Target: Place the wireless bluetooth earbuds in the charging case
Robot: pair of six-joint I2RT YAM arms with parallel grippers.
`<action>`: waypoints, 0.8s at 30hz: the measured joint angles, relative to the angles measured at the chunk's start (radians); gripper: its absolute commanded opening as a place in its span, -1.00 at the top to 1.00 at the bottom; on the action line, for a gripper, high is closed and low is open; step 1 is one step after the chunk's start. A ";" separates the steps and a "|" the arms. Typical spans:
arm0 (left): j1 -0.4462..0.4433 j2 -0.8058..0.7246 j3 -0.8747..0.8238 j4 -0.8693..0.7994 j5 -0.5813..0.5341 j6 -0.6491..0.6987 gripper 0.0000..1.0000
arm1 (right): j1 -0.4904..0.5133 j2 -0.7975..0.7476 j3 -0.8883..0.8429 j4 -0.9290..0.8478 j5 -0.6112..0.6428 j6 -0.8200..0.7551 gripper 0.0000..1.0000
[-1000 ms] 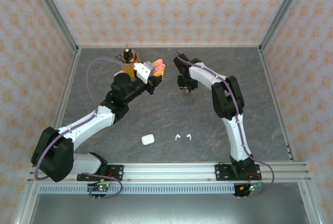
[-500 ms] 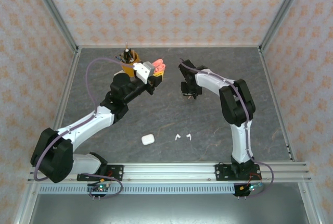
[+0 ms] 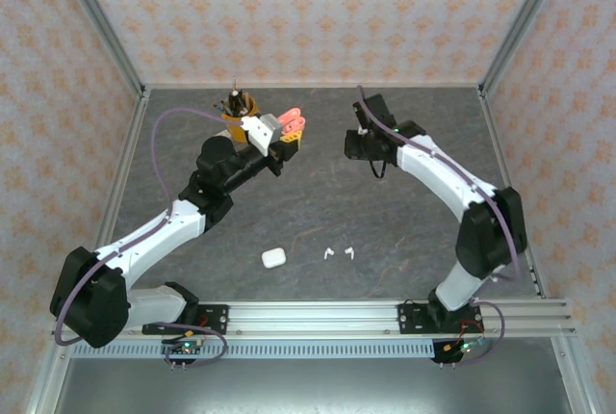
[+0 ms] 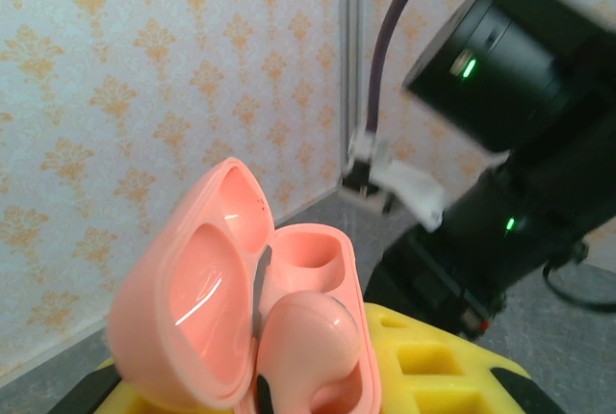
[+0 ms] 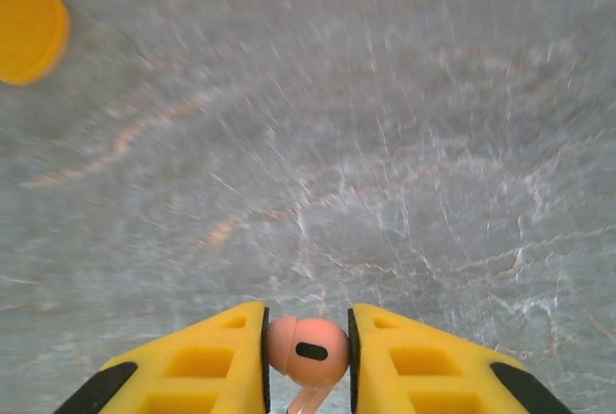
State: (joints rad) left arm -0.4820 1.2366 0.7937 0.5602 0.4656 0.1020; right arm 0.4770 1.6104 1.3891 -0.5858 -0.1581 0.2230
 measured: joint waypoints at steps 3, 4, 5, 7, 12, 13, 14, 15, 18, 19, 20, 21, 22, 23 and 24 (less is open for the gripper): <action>0.000 0.000 0.000 -0.013 0.016 0.002 1.00 | 0.004 -0.084 0.000 0.015 0.000 -0.008 0.48; 0.000 0.000 0.000 -0.019 0.024 0.003 1.00 | 0.006 -0.109 0.001 0.021 0.000 -0.011 0.48; -0.002 0.000 0.000 -0.023 0.027 0.003 1.00 | 0.011 -0.130 0.002 0.026 0.000 -0.015 0.48; -0.002 0.000 0.000 -0.033 0.034 0.003 1.00 | 0.024 -0.172 0.010 0.036 0.000 -0.027 0.48; -0.009 0.000 0.000 -0.049 0.051 0.004 1.00 | 0.069 -0.232 0.049 0.059 -0.008 -0.066 0.47; -0.014 0.000 0.000 -0.052 0.052 0.004 1.00 | 0.079 -0.242 0.058 0.065 -0.011 -0.074 0.47; -0.016 0.000 0.000 -0.056 0.052 0.005 1.00 | 0.087 -0.250 0.065 0.069 -0.014 -0.082 0.47; -0.019 0.000 0.000 -0.059 0.053 0.007 1.00 | 0.096 -0.257 0.073 0.074 -0.018 -0.090 0.47; -0.025 0.000 0.005 -0.074 0.055 0.011 1.00 | 0.124 -0.274 0.092 0.090 -0.029 -0.112 0.47; -0.029 0.001 0.008 -0.077 0.055 0.011 1.00 | 0.134 -0.277 0.097 0.094 -0.032 -0.121 0.47; -0.030 0.003 0.010 -0.078 0.056 0.011 1.00 | 0.143 -0.280 0.099 0.101 -0.034 -0.129 0.47; -0.034 0.006 0.014 -0.078 0.056 0.011 1.00 | 0.154 -0.284 0.100 0.106 -0.038 -0.140 0.47; -0.035 0.010 0.018 -0.078 0.058 0.011 1.00 | 0.166 -0.286 0.100 0.109 -0.042 -0.151 0.47; -0.040 0.012 0.021 -0.078 0.059 0.012 1.00 | 0.177 -0.287 0.100 0.110 -0.045 -0.159 0.47; -0.042 0.016 0.024 -0.078 0.059 0.013 1.00 | 0.189 -0.287 0.100 0.111 -0.047 -0.171 0.47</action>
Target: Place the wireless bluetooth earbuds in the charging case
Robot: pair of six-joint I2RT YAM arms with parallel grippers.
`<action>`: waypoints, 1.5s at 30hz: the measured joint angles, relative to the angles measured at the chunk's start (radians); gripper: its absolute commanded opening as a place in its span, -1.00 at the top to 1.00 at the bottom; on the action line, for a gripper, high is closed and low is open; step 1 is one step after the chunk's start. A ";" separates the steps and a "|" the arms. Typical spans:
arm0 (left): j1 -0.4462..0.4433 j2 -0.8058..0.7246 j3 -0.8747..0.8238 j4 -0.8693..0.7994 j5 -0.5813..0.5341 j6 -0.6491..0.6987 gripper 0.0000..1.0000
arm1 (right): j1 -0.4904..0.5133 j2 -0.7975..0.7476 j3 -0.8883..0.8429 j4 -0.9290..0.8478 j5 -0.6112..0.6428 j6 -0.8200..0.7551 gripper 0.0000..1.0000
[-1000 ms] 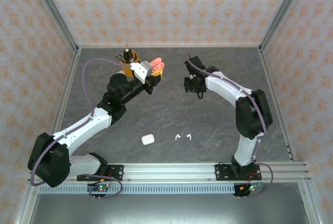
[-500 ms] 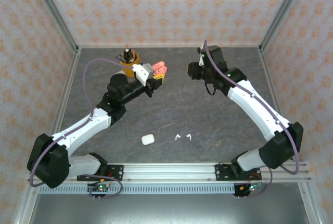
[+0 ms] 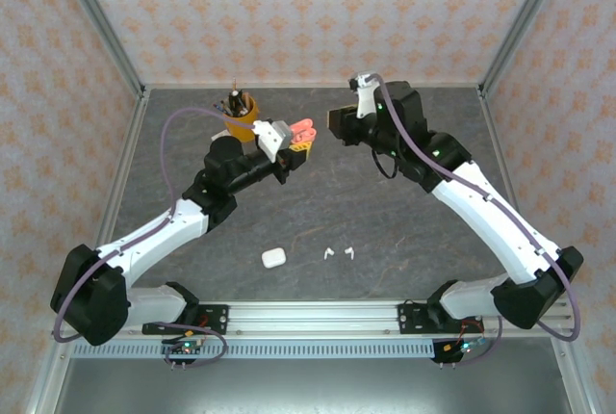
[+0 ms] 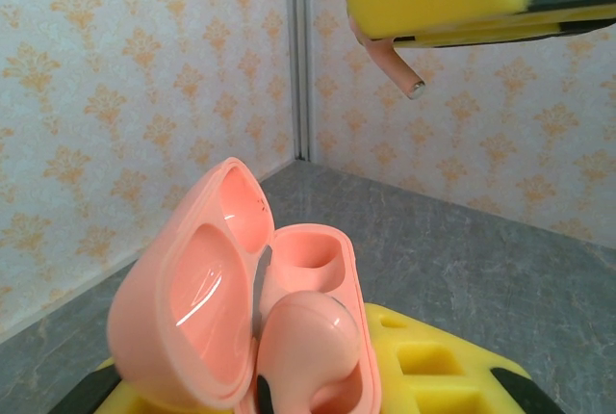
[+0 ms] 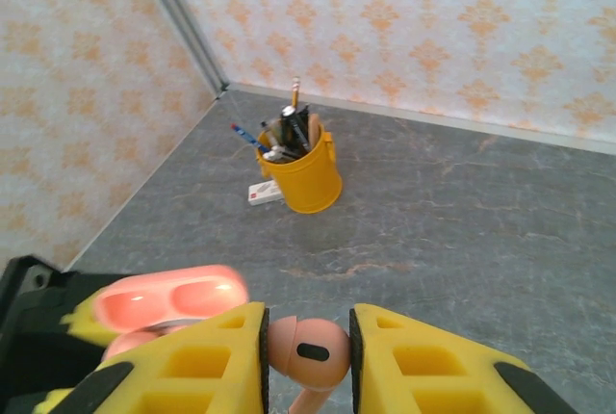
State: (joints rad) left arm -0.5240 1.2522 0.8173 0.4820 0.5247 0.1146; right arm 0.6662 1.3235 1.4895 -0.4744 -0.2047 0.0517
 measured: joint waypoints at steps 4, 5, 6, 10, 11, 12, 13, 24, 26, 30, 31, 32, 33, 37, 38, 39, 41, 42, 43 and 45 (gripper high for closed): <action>-0.007 0.006 0.001 0.000 0.001 0.007 1.00 | 0.033 0.000 0.000 0.008 -0.006 -0.036 0.47; -0.007 0.007 0.001 0.000 0.002 0.007 1.00 | 0.038 0.000 0.000 0.013 -0.006 -0.043 0.46; -0.006 0.009 0.002 0.000 0.003 0.008 1.00 | 0.041 0.000 0.000 0.018 -0.006 -0.048 0.47; -0.008 0.013 0.002 0.000 0.003 0.010 1.00 | 0.047 0.000 -0.001 0.041 -0.011 -0.055 0.47; -0.010 0.013 0.002 0.000 0.003 0.010 1.00 | 0.047 0.000 -0.001 0.045 -0.012 -0.055 0.47; -0.012 0.013 0.002 0.000 0.003 0.010 1.00 | 0.047 0.000 -0.002 0.049 -0.014 -0.055 0.47; -0.013 0.013 0.003 0.000 0.004 0.010 1.00 | 0.047 0.000 -0.002 0.053 -0.014 -0.055 0.47; -0.020 0.013 0.013 0.000 0.014 0.009 1.00 | 0.063 0.020 -0.032 0.079 -0.011 -0.055 0.47; -0.020 0.013 0.014 0.000 0.014 0.009 1.00 | 0.064 0.027 -0.035 0.083 -0.008 -0.055 0.47; -0.020 0.013 0.014 0.000 0.014 0.009 1.00 | 0.064 0.039 -0.044 0.094 -0.003 -0.055 0.47; -0.020 0.013 0.014 0.000 0.014 0.010 1.00 | 0.064 0.043 -0.045 0.094 -0.002 -0.055 0.47; -0.020 0.013 0.014 0.000 0.014 0.009 1.00 | 0.064 0.045 -0.045 0.095 -0.001 -0.055 0.47; -0.020 0.013 0.014 0.000 0.014 0.010 1.00 | 0.064 0.048 -0.045 0.095 0.000 -0.055 0.47; -0.020 0.013 0.014 0.000 0.014 0.010 1.00 | 0.064 0.051 -0.050 0.098 0.008 -0.056 0.47; -0.020 0.013 0.014 0.000 0.014 0.010 1.00 | 0.064 0.052 -0.051 0.098 0.011 -0.057 0.47; -0.020 0.013 0.014 0.000 0.014 0.010 1.00 | 0.064 0.052 -0.053 0.100 0.014 -0.058 0.47; -0.020 0.013 0.014 0.000 0.014 0.010 1.00 | 0.064 0.052 -0.058 0.100 0.019 -0.059 0.47; -0.020 0.013 0.014 0.000 0.014 0.010 1.00 | 0.064 0.052 -0.060 0.100 0.022 -0.062 0.47; -0.020 0.013 0.014 0.000 0.014 0.010 1.00 | 0.065 0.052 -0.061 0.101 0.023 -0.065 0.47; -0.020 0.013 0.014 0.000 0.014 0.010 1.00 | 0.070 0.052 -0.062 0.101 0.029 -0.069 0.47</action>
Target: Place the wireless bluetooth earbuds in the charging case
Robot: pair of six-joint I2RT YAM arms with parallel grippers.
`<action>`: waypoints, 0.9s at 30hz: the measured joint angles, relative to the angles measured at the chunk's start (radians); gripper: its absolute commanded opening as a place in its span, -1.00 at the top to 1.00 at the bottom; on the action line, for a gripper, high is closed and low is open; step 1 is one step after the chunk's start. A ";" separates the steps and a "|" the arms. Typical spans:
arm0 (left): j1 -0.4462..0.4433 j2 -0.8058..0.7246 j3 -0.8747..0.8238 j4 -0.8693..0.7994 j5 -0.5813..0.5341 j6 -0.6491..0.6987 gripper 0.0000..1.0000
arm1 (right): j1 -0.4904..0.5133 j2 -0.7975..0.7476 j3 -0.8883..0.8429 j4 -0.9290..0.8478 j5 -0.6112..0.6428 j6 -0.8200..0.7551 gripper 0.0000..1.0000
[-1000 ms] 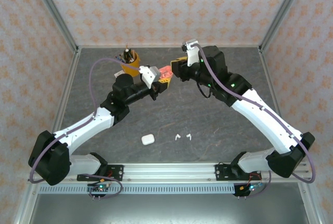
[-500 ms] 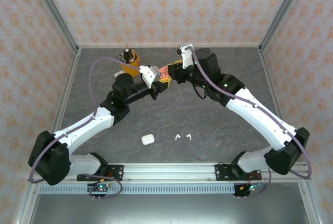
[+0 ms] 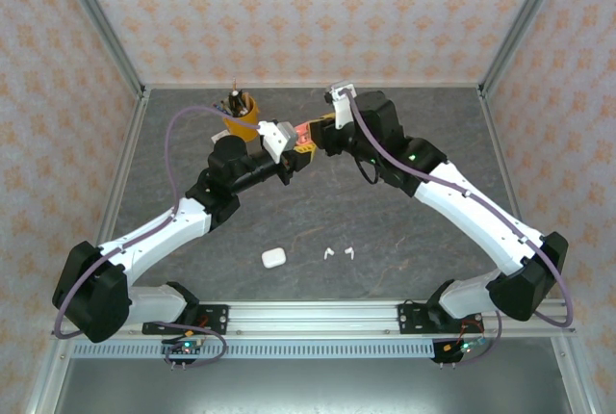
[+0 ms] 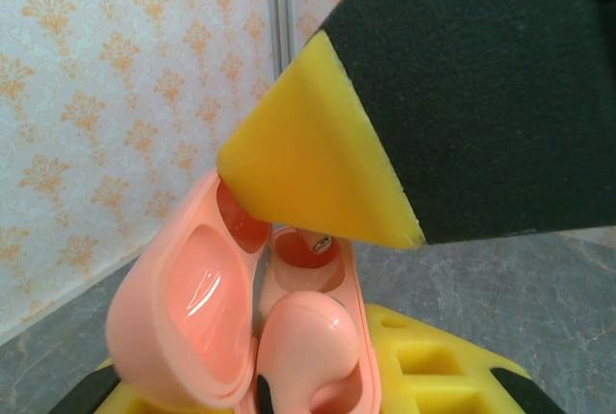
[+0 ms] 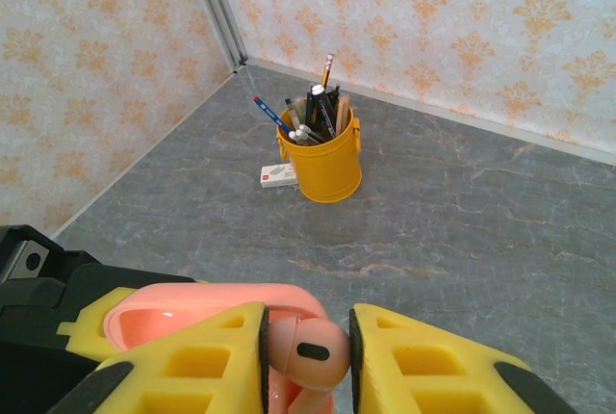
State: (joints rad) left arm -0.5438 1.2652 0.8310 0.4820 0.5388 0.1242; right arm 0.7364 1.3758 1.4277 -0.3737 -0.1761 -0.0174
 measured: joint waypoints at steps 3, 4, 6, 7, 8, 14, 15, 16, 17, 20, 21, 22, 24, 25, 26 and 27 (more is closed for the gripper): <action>0.000 0.000 0.000 0.000 0.000 0.000 1.00 | 0.011 0.000 -0.002 0.000 0.011 -0.011 0.47; 0.000 0.000 0.000 0.000 0.000 -0.001 1.00 | 0.014 0.000 -0.003 0.000 0.019 -0.015 0.47; 0.000 0.000 0.000 0.000 0.000 -0.001 1.00 | 0.020 0.000 -0.003 0.000 0.031 -0.023 0.47; 0.000 0.000 0.000 0.000 0.000 -0.001 1.00 | 0.024 0.000 -0.004 0.000 0.040 -0.029 0.47; 0.000 0.000 0.000 0.000 0.000 -0.001 1.00 | 0.029 0.000 -0.005 0.000 0.050 -0.037 0.47; 0.000 0.000 0.000 -0.004 0.000 -0.003 1.00 | 0.076 0.003 -0.008 0.001 0.152 -0.093 0.47; 0.000 0.000 0.000 -0.007 0.000 -0.003 1.00 | 0.086 0.006 -0.008 0.002 0.174 -0.105 0.48; 0.000 0.000 0.000 -0.010 0.000 -0.004 1.00 | 0.093 0.008 -0.008 0.002 0.194 -0.115 0.48; 0.000 0.000 0.000 -0.014 0.000 -0.004 1.00 | 0.101 0.011 -0.009 0.005 0.213 -0.124 0.48; 0.000 0.000 0.000 -0.022 -0.002 -0.004 1.00 | 0.117 0.019 -0.011 0.009 0.257 -0.142 0.48; 0.000 0.000 0.000 -0.023 -0.003 -0.004 1.00 | 0.120 0.020 -0.013 0.011 0.266 -0.145 0.48; 0.000 0.001 0.000 -0.023 -0.004 -0.004 1.00 | 0.122 0.021 -0.015 0.015 0.272 -0.147 0.48; 0.000 0.001 0.000 -0.023 -0.005 -0.004 1.00 | 0.125 0.021 -0.017 0.020 0.283 -0.150 0.48; 0.000 0.001 0.000 -0.023 -0.005 -0.004 1.00 | 0.126 0.021 -0.017 0.022 0.285 -0.149 0.47; 0.000 0.001 0.000 -0.023 -0.005 -0.004 1.00 | 0.127 0.021 -0.017 0.023 0.286 -0.149 0.47; 0.000 0.001 0.000 -0.023 -0.005 -0.004 1.00 | 0.127 0.021 -0.017 0.023 0.286 -0.148 0.47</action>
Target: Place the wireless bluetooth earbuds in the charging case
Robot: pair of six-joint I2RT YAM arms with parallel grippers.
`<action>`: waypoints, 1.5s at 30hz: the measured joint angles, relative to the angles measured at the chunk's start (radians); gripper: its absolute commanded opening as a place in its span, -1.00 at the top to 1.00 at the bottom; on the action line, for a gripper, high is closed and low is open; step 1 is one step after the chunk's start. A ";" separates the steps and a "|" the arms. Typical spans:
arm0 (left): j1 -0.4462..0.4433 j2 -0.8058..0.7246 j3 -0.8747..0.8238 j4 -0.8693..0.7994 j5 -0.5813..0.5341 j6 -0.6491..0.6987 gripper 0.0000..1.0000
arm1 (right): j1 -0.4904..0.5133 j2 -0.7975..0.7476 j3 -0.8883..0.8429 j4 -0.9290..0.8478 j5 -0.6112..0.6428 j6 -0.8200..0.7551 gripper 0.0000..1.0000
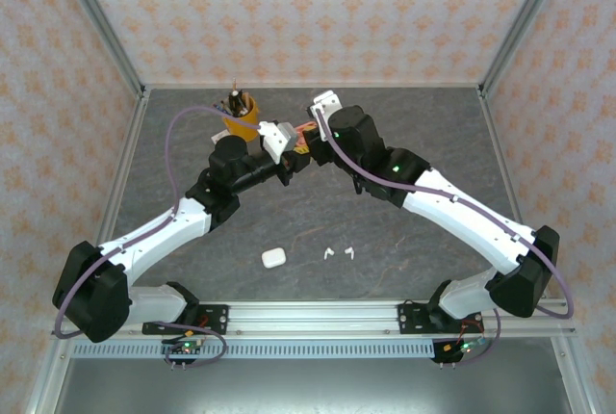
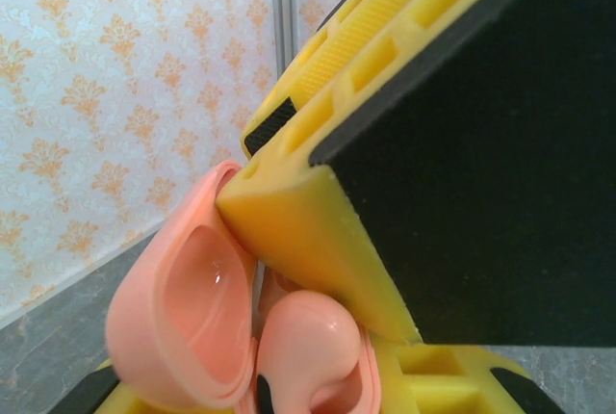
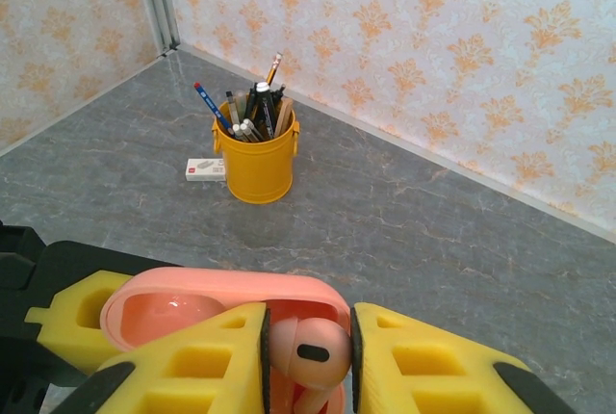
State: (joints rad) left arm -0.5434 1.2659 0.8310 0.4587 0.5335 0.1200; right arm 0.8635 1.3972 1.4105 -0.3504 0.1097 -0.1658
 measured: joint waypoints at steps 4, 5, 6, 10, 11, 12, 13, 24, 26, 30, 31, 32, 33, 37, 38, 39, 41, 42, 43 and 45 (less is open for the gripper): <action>0.000 0.000 0.000 0.000 0.000 0.000 1.00 | 0.000 0.000 0.000 0.000 0.000 0.009 0.41; 0.000 0.000 0.000 0.000 0.000 0.000 1.00 | 0.000 0.000 0.000 0.000 0.000 0.014 0.39; 0.000 0.000 0.000 0.000 0.000 0.000 1.00 | 0.000 0.000 0.000 0.000 0.000 0.021 0.38; 0.000 0.000 0.000 0.000 -0.002 0.000 1.00 | 0.000 0.002 0.000 0.000 0.001 0.043 0.32; 0.000 0.000 0.000 0.000 -0.003 0.000 1.00 | 0.000 0.003 0.000 0.000 0.003 0.050 0.32; 0.000 0.000 0.000 0.000 -0.006 0.000 1.00 | 0.000 0.003 0.000 0.000 0.005 0.055 0.32; 0.000 0.000 0.000 0.000 -0.008 0.000 1.00 | 0.000 0.004 0.000 0.000 0.007 0.060 0.32; 0.000 0.000 0.000 0.001 -0.018 0.000 1.00 | 0.000 0.011 0.009 -0.002 0.027 0.095 0.28; 0.000 0.000 0.000 0.002 -0.018 0.000 1.00 | 0.000 0.012 0.013 -0.008 0.029 0.103 0.26; 0.000 0.000 0.000 0.002 -0.017 0.000 1.00 | 0.000 0.014 0.021 -0.020 0.030 0.114 0.25; 0.000 0.000 0.000 0.002 -0.017 0.000 1.00 | 0.000 0.015 0.027 -0.026 0.030 0.117 0.24; 0.000 0.000 0.000 0.003 -0.017 0.000 1.00 | 0.000 0.016 0.031 -0.029 0.030 0.121 0.24; 0.000 0.000 0.000 0.005 -0.017 0.000 1.00 | 0.000 0.016 0.033 -0.032 0.030 0.122 0.24; 0.000 0.000 0.000 0.010 -0.016 0.000 1.00 | 0.000 0.017 0.047 -0.037 0.034 0.132 0.24; 0.000 0.000 0.000 0.010 -0.016 0.000 1.00 | 0.001 0.017 0.048 -0.037 0.034 0.135 0.24; 0.000 0.000 0.000 0.010 -0.016 0.000 1.00 | 0.001 0.017 0.049 -0.037 0.034 0.137 0.24; 0.000 0.000 0.000 0.010 -0.016 0.000 1.00 | 0.002 0.018 0.051 -0.038 0.037 0.140 0.24; 0.000 0.000 0.000 0.010 -0.016 0.000 1.00 | 0.002 0.019 0.053 -0.038 0.038 0.140 0.24; 0.000 0.000 0.000 0.010 -0.016 0.000 1.00 | 0.002 0.019 0.054 -0.038 0.040 0.140 0.24; 0.000 0.000 0.000 0.010 -0.016 0.000 1.00 | 0.003 0.019 0.056 -0.038 0.042 0.141 0.24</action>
State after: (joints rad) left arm -0.5434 1.2659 0.8310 0.4683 0.5175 0.1200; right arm 0.8661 1.4166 1.4662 -0.3885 0.1513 -0.0246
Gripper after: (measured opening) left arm 0.238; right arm 0.380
